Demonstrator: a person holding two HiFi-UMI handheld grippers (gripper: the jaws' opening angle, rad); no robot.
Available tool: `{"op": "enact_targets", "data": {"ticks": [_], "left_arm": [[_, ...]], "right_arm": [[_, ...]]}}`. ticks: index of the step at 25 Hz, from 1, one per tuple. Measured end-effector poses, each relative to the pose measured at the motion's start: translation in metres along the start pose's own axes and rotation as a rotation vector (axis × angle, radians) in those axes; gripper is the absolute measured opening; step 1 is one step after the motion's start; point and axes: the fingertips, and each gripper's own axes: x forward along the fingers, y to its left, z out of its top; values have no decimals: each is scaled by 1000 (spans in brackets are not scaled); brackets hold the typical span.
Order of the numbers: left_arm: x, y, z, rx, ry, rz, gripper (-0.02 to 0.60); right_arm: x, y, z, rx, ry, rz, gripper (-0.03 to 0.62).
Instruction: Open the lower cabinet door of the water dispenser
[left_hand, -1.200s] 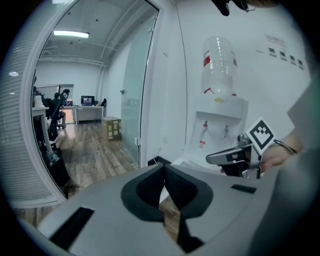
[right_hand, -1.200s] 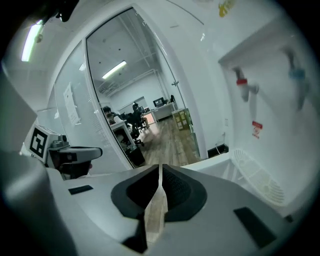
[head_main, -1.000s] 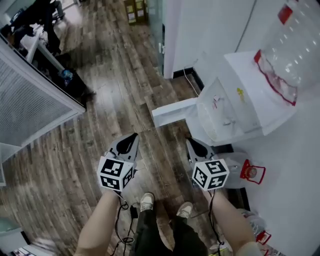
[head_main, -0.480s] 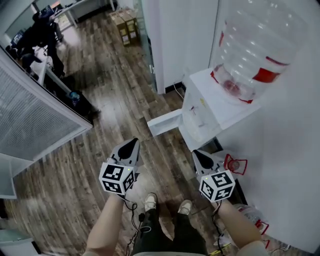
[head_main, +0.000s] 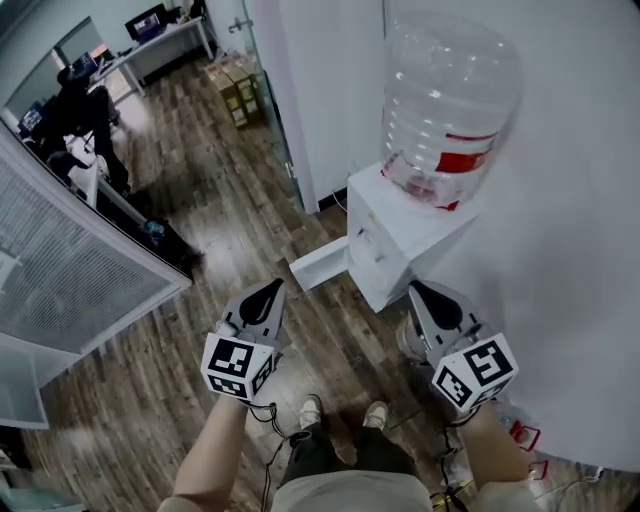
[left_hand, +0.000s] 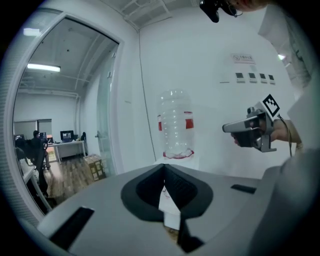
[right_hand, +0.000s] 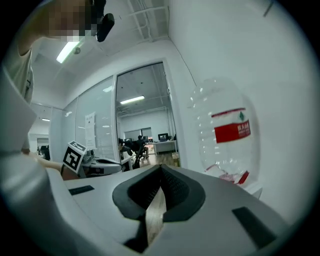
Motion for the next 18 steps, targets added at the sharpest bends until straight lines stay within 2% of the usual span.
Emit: {"op": "enact_targets", "data": {"ticks": [8, 14, 18], "left_arm": [[-40, -28, 102, 89, -140, -30, 5], [-69, -57, 151, 133, -222, -75, 6], [-87, -77, 172, 137, -275, -107, 5]], "right_arm": [[-68, 22, 93, -144, -99, -68, 6], [-122, 43, 149, -144, -213, -135, 6], [-154, 58, 169, -125, -271, -181, 6]]}}
